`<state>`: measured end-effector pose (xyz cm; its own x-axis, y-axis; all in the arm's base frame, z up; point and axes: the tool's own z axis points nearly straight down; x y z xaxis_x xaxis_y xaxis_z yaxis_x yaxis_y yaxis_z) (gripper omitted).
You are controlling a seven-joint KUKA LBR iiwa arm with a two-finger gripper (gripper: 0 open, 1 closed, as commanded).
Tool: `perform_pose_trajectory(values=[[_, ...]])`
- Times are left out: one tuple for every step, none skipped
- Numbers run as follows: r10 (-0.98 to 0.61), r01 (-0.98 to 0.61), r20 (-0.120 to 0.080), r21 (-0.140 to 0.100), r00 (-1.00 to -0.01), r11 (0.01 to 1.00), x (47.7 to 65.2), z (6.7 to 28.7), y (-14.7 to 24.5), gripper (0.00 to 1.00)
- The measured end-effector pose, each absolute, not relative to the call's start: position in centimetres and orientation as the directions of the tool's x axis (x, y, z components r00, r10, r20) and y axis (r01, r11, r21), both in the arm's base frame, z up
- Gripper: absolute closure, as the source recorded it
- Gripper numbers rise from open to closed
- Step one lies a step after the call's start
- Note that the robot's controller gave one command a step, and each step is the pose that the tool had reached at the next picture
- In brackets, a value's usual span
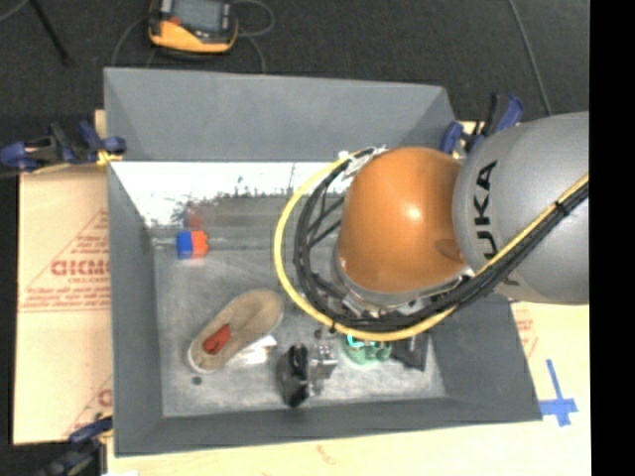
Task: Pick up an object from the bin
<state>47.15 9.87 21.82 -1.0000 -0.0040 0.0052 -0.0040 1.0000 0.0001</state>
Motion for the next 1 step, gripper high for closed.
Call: perform_pose_trajectory(values=[[-0.001, -0.001, -0.002, 0.001, -1.000, 1.000, 47.33, 22.15, 9.81, 0.00]])
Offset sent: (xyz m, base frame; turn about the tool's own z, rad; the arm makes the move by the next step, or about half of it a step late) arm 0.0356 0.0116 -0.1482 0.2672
